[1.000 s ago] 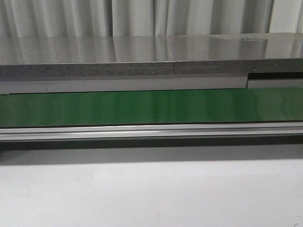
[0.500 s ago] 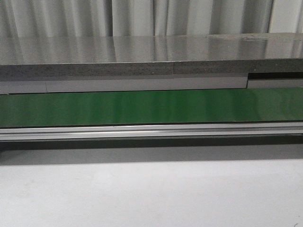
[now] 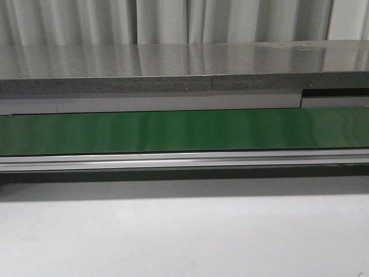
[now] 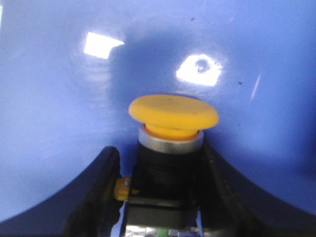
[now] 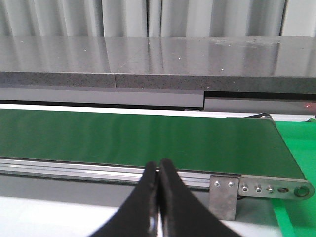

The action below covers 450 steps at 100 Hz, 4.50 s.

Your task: Move button from left to right

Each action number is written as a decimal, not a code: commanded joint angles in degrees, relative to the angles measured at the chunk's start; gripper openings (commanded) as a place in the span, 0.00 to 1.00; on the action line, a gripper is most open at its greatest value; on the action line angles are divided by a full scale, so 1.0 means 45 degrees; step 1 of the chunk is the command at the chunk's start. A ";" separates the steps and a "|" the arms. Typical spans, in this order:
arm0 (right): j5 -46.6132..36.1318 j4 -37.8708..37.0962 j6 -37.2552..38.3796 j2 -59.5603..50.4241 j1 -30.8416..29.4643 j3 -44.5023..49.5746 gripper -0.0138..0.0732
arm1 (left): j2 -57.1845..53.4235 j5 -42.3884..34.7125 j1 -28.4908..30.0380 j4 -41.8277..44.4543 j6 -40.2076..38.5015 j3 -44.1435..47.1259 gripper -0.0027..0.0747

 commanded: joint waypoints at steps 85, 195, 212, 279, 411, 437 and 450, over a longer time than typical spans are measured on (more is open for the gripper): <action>-0.1052 -0.0145 -0.0006 -0.0257 -0.0036 -0.0200 0.08 | -0.1633 0.3475 -0.2122 -0.1708 0.1250 -0.3929 0.05; -0.1052 -0.0145 -0.0006 -0.0257 -0.0036 -0.0200 0.08 | -0.2229 0.3934 -0.2522 -0.2479 0.1450 -0.3929 0.89; -0.1052 -0.0145 -0.0006 -0.0257 -0.0036 -0.0200 0.08 | -0.3710 0.3264 -0.2653 -0.2961 0.1654 -0.3929 0.89; -0.1052 -0.0145 -0.0006 -0.0257 -0.0036 -0.0200 0.08 | -1.3041 -0.4484 -0.5328 -0.2661 0.1816 0.4201 0.84; -0.1052 -0.0145 -0.0006 -0.0257 -0.0036 -0.0200 0.08 | -2.0637 -0.9523 -0.5328 -0.3258 0.1816 1.2068 0.37; -0.1052 -0.0145 -0.0006 -0.0257 -0.0036 -0.0200 0.08 | -2.0637 -0.9523 -0.5328 -0.3229 0.1816 1.2068 0.01; -0.1459 -0.0145 -0.0006 -0.0257 -0.0036 -0.0212 0.08 | -2.0637 -0.9523 -0.5328 -0.3229 0.1816 1.2068 0.01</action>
